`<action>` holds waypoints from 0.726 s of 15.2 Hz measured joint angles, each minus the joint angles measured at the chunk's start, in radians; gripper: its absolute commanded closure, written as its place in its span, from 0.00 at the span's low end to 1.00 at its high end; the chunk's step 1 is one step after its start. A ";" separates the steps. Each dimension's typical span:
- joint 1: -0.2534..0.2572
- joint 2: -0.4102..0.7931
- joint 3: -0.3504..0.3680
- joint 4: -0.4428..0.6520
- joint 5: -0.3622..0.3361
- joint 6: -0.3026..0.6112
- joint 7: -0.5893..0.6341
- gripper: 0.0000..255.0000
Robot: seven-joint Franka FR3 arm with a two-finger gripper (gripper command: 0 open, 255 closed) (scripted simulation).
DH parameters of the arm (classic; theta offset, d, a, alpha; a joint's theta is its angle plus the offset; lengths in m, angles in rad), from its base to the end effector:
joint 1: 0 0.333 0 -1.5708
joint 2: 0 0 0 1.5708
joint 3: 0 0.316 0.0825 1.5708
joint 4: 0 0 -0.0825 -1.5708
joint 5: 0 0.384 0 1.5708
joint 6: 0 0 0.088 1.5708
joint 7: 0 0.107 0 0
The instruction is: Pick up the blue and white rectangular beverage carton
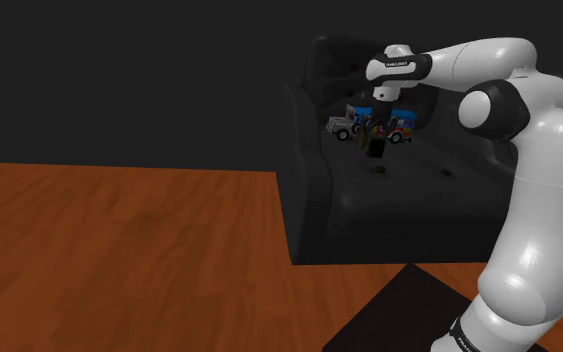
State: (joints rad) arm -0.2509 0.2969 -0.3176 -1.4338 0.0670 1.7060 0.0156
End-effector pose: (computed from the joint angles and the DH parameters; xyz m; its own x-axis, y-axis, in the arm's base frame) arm 0.5619 -0.3200 0.5301 0.8358 -0.5489 -0.0097 -0.5485 -0.8358 0.0253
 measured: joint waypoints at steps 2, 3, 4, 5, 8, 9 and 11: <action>-0.002 0.005 -0.001 0.028 0.001 -0.024 -0.001 1.00; -0.004 0.005 -0.001 0.042 0.001 -0.037 -0.002 1.00; -0.004 0.007 -0.001 0.057 0.002 -0.052 -0.001 1.00; -0.005 0.014 0.000 0.081 0.004 -0.068 0.001 1.00; -0.010 0.020 -0.002 0.132 0.006 -0.113 -0.003 1.00; -0.011 0.018 -0.002 0.143 0.005 -0.125 -0.003 1.00; -0.015 0.029 -0.003 0.183 0.008 -0.156 -0.004 1.00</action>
State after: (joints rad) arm -0.2656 0.3255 -0.3203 -1.2513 0.0755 1.5502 0.0115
